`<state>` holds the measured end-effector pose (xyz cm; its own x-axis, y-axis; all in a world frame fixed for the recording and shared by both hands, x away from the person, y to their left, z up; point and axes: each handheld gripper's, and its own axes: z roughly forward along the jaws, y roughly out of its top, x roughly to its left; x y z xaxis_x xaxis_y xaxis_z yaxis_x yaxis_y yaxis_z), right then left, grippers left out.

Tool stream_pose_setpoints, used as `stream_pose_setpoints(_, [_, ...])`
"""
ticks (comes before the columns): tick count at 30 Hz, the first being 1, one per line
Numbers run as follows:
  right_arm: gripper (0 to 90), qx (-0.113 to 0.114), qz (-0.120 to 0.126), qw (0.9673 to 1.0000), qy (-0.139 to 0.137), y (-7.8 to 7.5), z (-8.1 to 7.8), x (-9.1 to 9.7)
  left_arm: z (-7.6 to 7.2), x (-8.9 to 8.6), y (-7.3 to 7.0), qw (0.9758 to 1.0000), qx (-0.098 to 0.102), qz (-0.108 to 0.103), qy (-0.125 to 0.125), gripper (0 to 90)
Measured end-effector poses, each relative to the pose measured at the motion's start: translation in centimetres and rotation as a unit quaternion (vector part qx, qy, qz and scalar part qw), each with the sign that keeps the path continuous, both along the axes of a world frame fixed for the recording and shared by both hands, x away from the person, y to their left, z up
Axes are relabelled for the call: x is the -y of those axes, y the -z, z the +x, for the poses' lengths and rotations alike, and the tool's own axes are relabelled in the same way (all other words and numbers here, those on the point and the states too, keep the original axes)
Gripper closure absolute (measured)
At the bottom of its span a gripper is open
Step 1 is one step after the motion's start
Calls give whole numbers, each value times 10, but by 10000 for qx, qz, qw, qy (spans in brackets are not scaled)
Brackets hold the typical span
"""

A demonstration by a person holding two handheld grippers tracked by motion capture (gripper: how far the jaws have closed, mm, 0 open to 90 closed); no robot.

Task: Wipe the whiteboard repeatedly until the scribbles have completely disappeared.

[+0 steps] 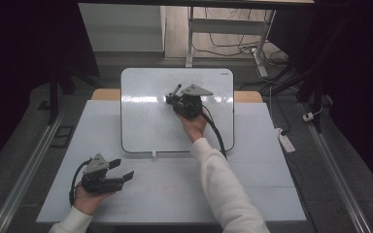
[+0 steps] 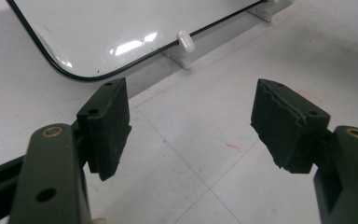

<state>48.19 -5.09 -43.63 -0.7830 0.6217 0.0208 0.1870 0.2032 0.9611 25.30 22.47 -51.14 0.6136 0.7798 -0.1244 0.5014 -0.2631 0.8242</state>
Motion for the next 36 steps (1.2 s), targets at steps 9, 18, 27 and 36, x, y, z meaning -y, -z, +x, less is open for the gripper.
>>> stream_pose_setpoints(9, [773,71,144,9992,370,-7,7,12,-1,0,-1,10000,21,-6,-2,289])
stream_pose_setpoints(18, [772,119,-19,9994,328,-6,4,15,-1,0,-1,10000,20,8,-5,289])
stream_pose_setpoints(27, [772,-39,-50,9999,152,-1,-1,15,-1,-1,-1,10000,24,-10,-24,289])
stream_pose_setpoints(36, [773,-40,-253,9997,4,1,-5,18,-1,-1,-1,10000,23,-6,-36,289])
